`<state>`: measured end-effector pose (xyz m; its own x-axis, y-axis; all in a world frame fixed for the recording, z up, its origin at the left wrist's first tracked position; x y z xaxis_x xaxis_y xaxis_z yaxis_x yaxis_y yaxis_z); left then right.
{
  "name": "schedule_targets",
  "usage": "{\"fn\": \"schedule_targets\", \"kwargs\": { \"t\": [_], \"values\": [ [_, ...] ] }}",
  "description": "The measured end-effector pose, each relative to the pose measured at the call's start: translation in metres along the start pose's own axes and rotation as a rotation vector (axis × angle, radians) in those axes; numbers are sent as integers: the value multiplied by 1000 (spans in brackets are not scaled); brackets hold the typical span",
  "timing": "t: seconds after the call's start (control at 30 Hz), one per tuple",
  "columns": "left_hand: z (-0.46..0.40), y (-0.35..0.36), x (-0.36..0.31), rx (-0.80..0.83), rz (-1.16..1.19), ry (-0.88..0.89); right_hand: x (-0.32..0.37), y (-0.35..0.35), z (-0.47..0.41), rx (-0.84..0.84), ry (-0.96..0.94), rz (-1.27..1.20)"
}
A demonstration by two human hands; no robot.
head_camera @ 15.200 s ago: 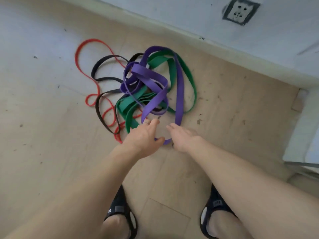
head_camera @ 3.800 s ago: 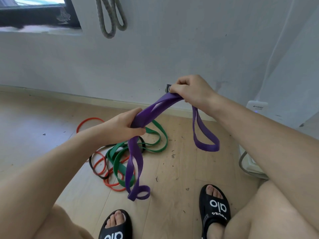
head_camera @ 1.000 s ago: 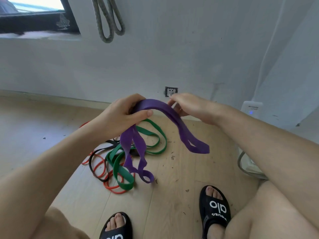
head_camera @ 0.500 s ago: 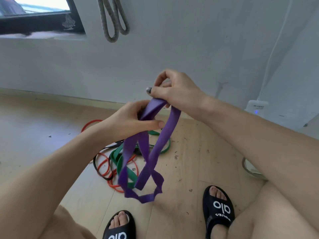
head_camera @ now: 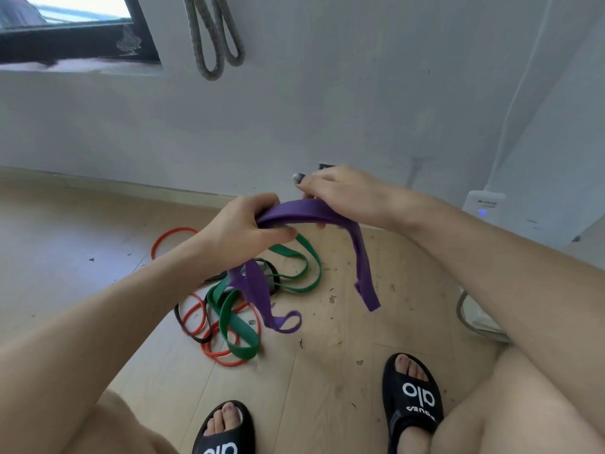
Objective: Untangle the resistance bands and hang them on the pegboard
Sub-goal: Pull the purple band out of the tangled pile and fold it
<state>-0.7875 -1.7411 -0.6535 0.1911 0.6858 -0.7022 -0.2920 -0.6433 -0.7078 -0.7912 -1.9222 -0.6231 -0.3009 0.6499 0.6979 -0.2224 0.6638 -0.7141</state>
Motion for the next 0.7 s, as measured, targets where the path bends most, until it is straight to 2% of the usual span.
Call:
{"fn": "schedule_targets", "kwargs": {
  "t": [0.2, 0.3, 0.4, 0.57, 0.7],
  "values": [
    [-2, 3, -10, -51, -34, 41, 6, 18, 0, 90, -28, -135],
    [-3, 6, 1, 93, 68, 19, 3, 10, 0, 27, -27, -223],
    [-2, 13, 15, 214, 41, -6, 0, 6, 2, -10, 2, -272],
    [-5, 21, 33, 246, -123, -82, 5, 2, 3, -39, 21, -314],
    [-5, 20, 32, 209, -118, -104, 8, 0, 5, -22, 23, -379]
  ]
}}
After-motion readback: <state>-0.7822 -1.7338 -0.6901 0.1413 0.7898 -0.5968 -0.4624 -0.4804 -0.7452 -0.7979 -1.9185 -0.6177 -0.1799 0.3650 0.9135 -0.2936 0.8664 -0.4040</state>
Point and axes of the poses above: each hand's wrist, its own z-axis away from the middle knuckle, its own y-axis out of the palm, x = y × z, the point moved 3 cm from there along -z, towards the middle knuckle, and after that the axes turned 10 degrees about -y, right-handed, at the moved point
